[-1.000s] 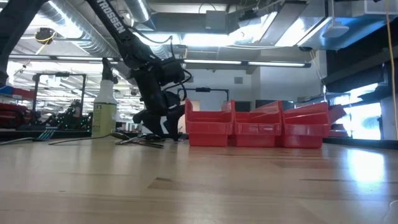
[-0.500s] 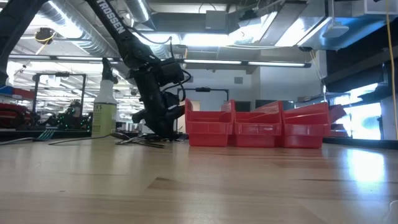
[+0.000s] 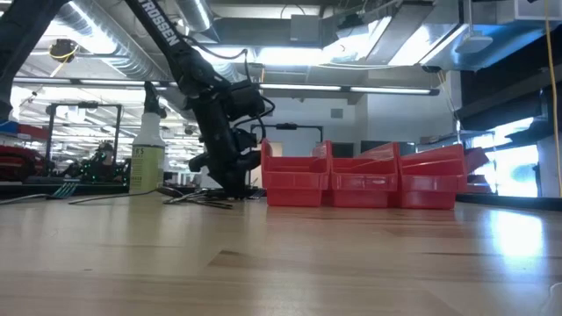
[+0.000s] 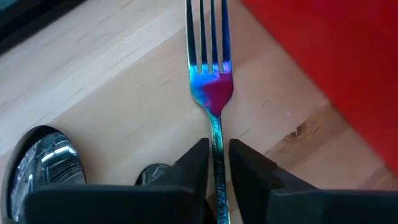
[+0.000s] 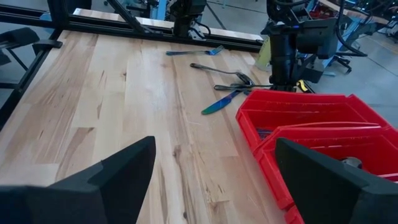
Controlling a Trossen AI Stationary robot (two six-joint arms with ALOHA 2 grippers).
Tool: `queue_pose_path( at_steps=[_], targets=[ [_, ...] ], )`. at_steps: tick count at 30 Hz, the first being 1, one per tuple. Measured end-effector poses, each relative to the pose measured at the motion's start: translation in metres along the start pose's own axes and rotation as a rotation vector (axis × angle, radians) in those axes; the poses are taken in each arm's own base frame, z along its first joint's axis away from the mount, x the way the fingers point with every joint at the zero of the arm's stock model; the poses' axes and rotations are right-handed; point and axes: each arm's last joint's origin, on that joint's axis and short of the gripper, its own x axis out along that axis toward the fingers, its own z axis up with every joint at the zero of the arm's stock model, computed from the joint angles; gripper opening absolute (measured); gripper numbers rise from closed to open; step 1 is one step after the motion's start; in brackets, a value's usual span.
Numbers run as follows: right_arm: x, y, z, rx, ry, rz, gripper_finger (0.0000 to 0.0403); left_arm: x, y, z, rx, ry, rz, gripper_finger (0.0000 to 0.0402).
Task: Sort silverware
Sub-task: Put the blue fork into the left red silverware bin
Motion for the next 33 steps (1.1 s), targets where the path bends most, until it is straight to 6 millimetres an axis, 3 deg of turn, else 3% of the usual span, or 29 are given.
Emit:
queue_pose_path(
  at_steps=[5, 26, 33],
  targets=[
    [0.000, 0.000, 0.000, 0.001, -0.001, -0.001, 0.0314, -0.008, 0.000, 0.003, -0.006, -0.016, 0.000, 0.0006],
    [0.000, -0.001, -0.002, -0.014, 0.013, -0.002, 0.0314, -0.015, 0.005, 0.005, -0.086, -0.027, 0.056, 0.0000],
    [0.000, -0.001, -0.002, -0.009, 0.018, 0.006, 0.0314, -0.036, 0.009, 0.016, -0.196, -0.115, 0.053, 0.0000]
  ],
)
